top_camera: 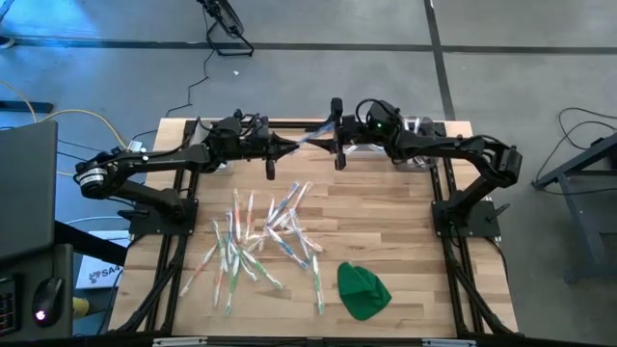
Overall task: Pick & Place Toothbrushes
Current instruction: Put the blue toothbrush into the transparent bin
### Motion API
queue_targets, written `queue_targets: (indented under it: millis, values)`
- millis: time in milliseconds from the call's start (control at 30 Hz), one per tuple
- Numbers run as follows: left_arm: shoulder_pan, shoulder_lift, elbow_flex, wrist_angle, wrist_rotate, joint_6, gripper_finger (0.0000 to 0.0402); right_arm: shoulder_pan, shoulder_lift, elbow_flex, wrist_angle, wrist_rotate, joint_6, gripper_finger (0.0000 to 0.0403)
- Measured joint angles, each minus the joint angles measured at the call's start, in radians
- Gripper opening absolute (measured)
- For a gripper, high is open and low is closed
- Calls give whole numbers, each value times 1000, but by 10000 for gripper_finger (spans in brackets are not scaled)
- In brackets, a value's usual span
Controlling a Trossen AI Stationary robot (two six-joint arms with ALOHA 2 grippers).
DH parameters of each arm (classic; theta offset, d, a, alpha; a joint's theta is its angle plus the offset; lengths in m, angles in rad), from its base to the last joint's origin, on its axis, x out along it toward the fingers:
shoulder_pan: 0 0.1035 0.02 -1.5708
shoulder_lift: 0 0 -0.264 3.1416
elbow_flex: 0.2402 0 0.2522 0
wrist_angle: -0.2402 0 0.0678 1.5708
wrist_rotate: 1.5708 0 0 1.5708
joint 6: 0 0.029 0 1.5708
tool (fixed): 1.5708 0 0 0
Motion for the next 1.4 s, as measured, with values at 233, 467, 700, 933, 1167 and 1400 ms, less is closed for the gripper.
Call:
queue_targets:
  millis: [233, 467, 700, 933, 1167, 1400]
  values:
    - [0, 0, 0, 2, 3, 0, 6, -1, 0, 0, -6, 24, -7, 58]
    - [1, 0, 0, 4, 2, -1, 6, 0, 0, 0, -7, 16, -16, 25]
    - [1, 0, 0, -3, 0, -2, 10, 2, 0, 0, -21, 19, -19, 10]
    - [1, -1, 0, 0, -55, -8, 72, 1, -1, 0, -32, 28, -26, 8]
    - [1, -2, 0, 0, -96, -7, 145, 1, -1, 0, -33, 32, -26, 8]
    - [1, -2, 1, -1, -83, -1, 176, 1, -1, 0, -37, 24, -24, 8]
